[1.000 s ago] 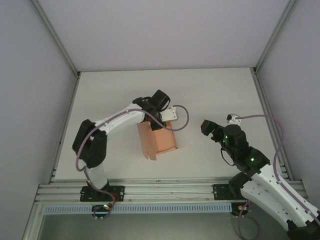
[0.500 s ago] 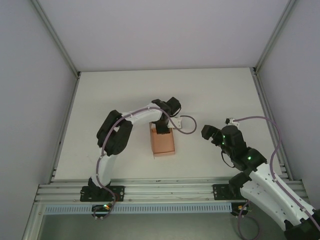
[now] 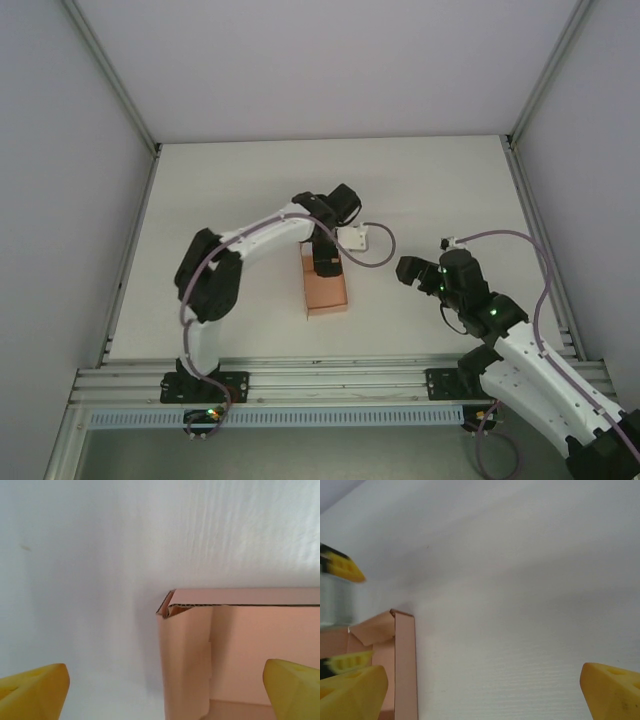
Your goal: Assemble paper box
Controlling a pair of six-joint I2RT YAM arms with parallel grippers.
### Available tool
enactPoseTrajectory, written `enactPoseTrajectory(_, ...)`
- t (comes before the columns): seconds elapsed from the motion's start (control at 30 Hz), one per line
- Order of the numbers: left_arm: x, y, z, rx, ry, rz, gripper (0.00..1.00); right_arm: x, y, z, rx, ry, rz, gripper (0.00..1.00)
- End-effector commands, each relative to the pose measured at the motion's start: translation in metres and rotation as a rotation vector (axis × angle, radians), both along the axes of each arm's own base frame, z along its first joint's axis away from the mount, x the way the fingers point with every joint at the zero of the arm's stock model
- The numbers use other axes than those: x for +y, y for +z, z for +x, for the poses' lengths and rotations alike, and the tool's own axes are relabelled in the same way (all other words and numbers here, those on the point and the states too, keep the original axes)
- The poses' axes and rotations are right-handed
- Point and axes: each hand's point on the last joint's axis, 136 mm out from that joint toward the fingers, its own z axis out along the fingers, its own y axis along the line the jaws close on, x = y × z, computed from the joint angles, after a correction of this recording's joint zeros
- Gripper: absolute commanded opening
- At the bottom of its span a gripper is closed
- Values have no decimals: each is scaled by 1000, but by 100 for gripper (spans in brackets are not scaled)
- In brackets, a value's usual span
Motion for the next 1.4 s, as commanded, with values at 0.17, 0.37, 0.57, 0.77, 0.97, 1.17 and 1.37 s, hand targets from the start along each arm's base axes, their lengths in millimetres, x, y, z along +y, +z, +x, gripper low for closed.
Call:
enactPoseTrajectory(0.17, -3, 91, 9, -164, 123, -324, 100, 58, 44, 23, -157, 399, -65, 100)
enactPoseTrajectory(0.37, 92, 169, 59, -144, 793, -782, 100, 121, 42, 45, -159, 924, -284, 100)
enactPoseTrajectory(0.57, 210, 131, 33, -129, 1311, -965, 100, 164, -5, 51, -50, 1453, -455, 93)
enactPoseTrajectory(0.77, 265, 83, -12, -164, 1551, -931, 100, 190, -50, 75, 102, 1576, -500, 84)
enactPoseTrajectory(0.97, 265, 73, -27, -130, 1535, -953, 100, 212, -70, 92, 122, 1594, -444, 78)
enactPoseTrajectory(1.17, 259, 66, -26, -95, 1516, -951, 100, 221, -89, 97, 170, 1619, -422, 68)
enactPoseTrajectory(1.37, 256, 60, -24, -73, 1508, -929, 100, 224, -102, 100, 203, 1619, -420, 56)
